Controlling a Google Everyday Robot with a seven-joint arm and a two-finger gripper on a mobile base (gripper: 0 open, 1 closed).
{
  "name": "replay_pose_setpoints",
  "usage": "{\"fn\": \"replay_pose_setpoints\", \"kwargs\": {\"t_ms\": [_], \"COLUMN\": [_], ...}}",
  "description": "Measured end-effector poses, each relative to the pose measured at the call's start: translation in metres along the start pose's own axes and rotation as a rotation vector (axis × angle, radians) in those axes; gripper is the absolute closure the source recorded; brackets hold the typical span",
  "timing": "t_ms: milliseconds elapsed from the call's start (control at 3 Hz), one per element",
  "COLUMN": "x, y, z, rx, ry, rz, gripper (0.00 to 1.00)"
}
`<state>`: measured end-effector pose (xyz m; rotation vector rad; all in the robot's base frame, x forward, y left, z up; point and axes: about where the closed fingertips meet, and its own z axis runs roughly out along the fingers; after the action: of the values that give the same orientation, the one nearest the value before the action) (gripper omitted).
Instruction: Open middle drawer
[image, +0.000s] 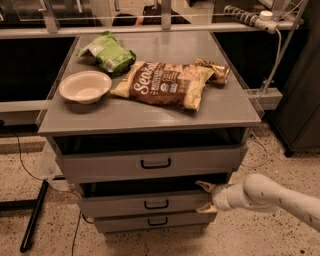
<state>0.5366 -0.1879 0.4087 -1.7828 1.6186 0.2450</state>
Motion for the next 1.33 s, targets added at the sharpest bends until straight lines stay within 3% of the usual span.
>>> {"fn": "replay_pose_setpoints", "kwargs": {"t_ms": [333,1333], "x": [0.005,-0.009], "y": [0.021,0.03], "z": [-0.008,-0.016], "rx": [-0.03,-0.049], "ry": [-0.046,-0.067], "rz": [-0.003,-0.008], "gripper": [0.14,0.84]}}
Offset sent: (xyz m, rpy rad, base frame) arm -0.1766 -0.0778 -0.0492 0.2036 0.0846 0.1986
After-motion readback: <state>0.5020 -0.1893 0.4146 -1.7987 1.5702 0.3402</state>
